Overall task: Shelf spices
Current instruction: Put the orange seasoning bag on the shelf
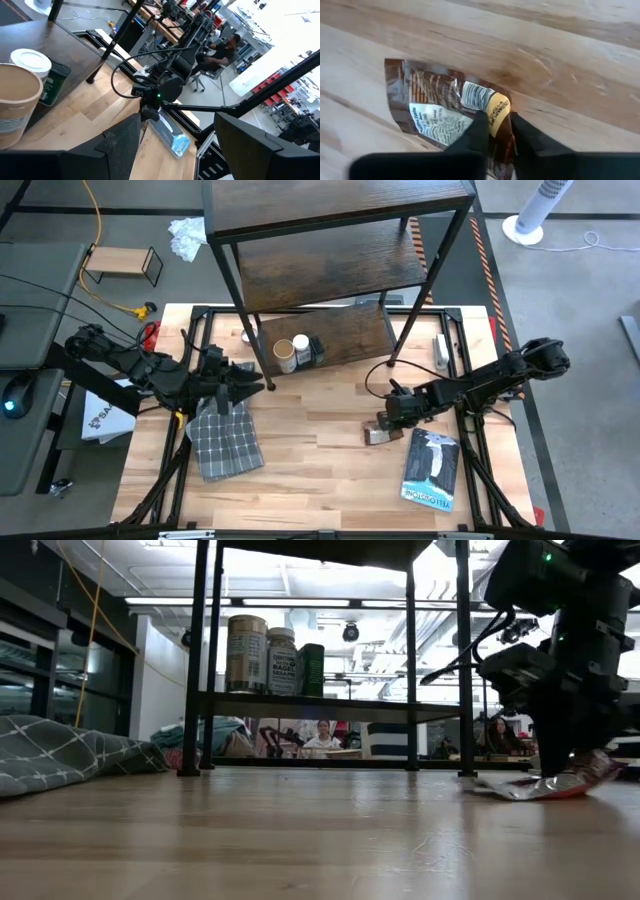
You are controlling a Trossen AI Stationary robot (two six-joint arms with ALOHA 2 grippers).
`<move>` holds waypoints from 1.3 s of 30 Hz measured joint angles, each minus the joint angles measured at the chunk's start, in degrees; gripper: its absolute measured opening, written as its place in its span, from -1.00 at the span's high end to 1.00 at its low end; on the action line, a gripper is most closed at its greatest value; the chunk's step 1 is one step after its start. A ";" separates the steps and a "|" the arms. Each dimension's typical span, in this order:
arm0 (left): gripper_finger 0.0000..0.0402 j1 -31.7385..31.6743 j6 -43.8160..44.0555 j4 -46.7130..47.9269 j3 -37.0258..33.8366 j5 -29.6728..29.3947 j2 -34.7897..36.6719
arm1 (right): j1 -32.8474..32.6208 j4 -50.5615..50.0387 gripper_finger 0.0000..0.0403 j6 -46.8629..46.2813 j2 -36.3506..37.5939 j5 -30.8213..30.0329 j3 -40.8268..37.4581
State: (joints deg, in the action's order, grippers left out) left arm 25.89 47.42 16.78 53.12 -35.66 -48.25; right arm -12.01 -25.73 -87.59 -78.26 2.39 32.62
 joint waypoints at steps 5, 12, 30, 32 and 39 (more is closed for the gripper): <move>-0.23 0.25 3.36 -0.97 0.00 5.16 0.02 | 0.02 1.14 0.85 5.11 -0.28 1.60 1.75; -0.23 9.55 -1.14 -8.07 -0.40 1.61 -0.52 | -2.48 0.38 0.88 11.32 0.46 -4.09 12.61; -0.23 8.85 17.76 -34.84 -18.31 -18.15 -11.89 | 1.85 9.07 0.89 22.62 -4.21 -21.57 33.81; -0.23 6.47 16.36 -36.71 -18.27 -14.58 -11.89 | 2.83 10.02 0.89 23.97 -6.02 -20.11 35.12; -0.23 -0.25 15.59 -37.97 -18.27 -3.15 -12.49 | 4.58 11.47 0.89 27.43 -12.51 -18.28 40.79</move>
State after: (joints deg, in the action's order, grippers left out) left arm 25.64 63.01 -21.19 34.85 -38.81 -60.74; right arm -7.43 -14.26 -60.16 -90.77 -15.89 73.41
